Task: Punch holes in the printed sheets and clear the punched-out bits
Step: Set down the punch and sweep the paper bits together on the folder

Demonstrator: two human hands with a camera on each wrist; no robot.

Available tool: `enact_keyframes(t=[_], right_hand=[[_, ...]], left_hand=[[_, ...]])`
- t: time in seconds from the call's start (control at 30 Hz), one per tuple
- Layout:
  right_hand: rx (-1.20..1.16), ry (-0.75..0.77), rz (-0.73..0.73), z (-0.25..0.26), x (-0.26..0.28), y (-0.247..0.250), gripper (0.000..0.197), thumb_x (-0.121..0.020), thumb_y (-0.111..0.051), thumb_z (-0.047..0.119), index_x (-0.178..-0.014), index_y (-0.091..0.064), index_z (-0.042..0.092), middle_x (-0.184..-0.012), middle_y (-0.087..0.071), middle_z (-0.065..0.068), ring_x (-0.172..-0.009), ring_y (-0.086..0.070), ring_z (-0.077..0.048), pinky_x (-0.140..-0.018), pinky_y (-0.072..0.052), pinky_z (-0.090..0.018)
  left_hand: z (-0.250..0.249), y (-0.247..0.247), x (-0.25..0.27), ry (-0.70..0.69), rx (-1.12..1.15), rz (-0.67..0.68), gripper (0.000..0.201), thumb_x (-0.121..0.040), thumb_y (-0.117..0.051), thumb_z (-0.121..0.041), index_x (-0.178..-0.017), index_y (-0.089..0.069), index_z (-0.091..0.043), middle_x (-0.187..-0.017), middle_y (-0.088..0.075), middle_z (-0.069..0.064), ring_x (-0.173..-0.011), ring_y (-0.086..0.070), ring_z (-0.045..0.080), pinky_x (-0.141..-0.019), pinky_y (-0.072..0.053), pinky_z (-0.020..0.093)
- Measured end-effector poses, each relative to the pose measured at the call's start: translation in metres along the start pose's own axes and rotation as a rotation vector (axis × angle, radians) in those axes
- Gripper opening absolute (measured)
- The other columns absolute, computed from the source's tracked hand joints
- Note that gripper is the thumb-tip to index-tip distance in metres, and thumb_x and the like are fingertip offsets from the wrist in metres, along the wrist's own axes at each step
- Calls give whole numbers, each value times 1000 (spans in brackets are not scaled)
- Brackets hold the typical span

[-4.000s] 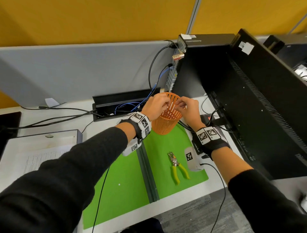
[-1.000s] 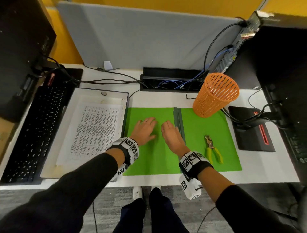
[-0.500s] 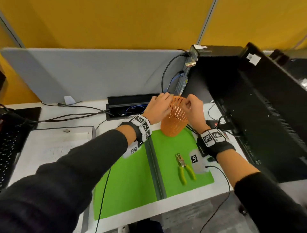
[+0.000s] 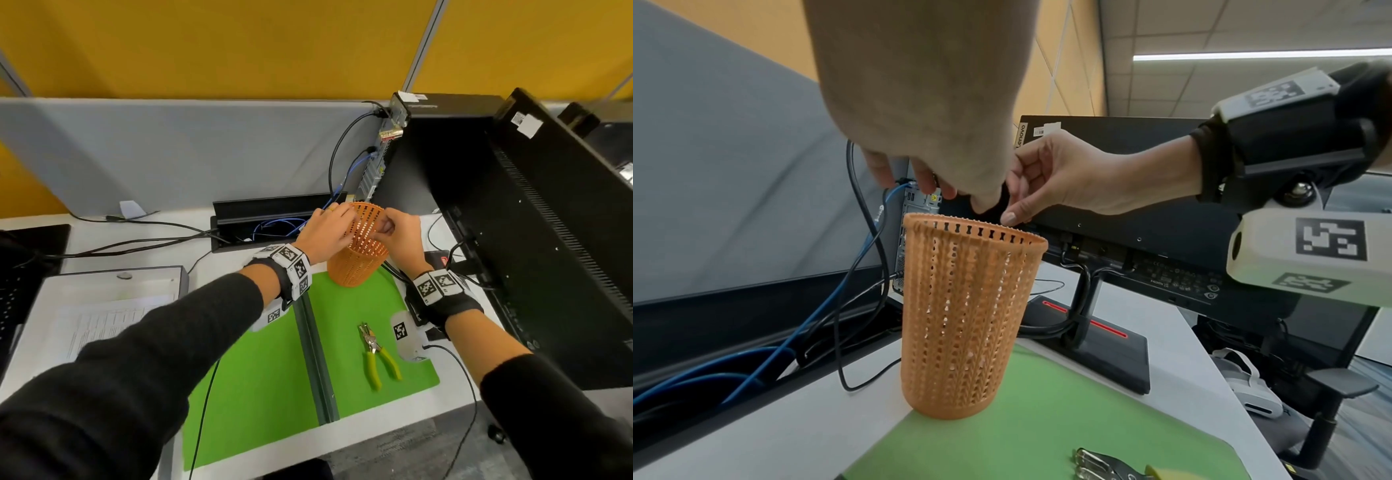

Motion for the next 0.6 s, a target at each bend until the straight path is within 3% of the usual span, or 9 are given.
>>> enact_keyframes(t=[0.07, 0.17, 0.27, 0.37, 0.47, 0.53, 0.6], right_hand=[[-1, -10, -2, -1, 1, -1, 20, -63, -77, 0, -65, -60, 9, -58, -58, 0, -53, -49, -4, -55, -39, -14], [14, -16, 0, -3, 0, -2, 12, -68, -73, -1, -69, -64, 7, -69, -67, -10, -58, -53, -9, -59, -39, -12], [29, -19, -1, -5, -2, -2, 8, -75, -66, -2, -75, -68, 5, -74, -69, -12, -62, -56, -12, -62, -39, -10], [51, -3, -19, -2, -1, 2, 11, -82, -60, 1, -82, -70, 5, -77, -71, -11, -62, -57, -12, -67, -48, -23], [80, 16, -35, 1, 1, 6, 14, -86, -57, 6, -85, -71, 5, -79, -72, -11, -65, -62, -17, -69, -49, -27], [64, 12, -25, 4, 2, 8, 12, -85, -60, 10, -83, -71, 5, -74, -71, -11, -61, -62, -17, -65, -49, -22], [37, -8, -2, 6, 4, 8, 7, -81, -67, 11, -78, -70, 6, -67, -67, -6, -53, -56, -9, -56, -40, -7]], left_hand=[[0, 1, 2, -9, -2, -7, 30, -92, -49, -27, -119, -52, -13, -123, -53, 1, -109, -50, 19, -87, -41, 37], [0, 4, 4, -13, 7, -7, 28, -91, -50, -26, -116, -53, -13, -119, -53, 1, -106, -50, 18, -85, -40, 35], [0, 6, 8, -7, 13, 1, 28, -92, -51, -25, -117, -52, -14, -117, -54, 1, -104, -50, 18, -85, -40, 34], [1, 11, 12, 4, 0, 11, 26, -94, -48, -22, -119, -52, -15, -118, -55, 1, -108, -51, 19, -89, -42, 38], [3, 16, 17, 16, -35, 34, 22, -97, -45, -15, -117, -53, -17, -114, -61, -1, -107, -54, 19, -90, -42, 39], [2, 22, 22, 7, -46, 39, 20, -93, -50, -6, -109, -55, -16, -101, -65, -2, -97, -58, 19, -85, -42, 36], [1, 29, 28, 2, -48, 41, 15, -91, -50, -3, -98, -55, -16, -83, -62, -1, -79, -59, 18, -72, -40, 30]])
Point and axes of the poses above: each hand's wrist, its own x-axis away from the middle knuckle, its own y-axis out of the back of the hand, z = x × y, the point moved 8 cm from there along -x, towards the middle knuckle
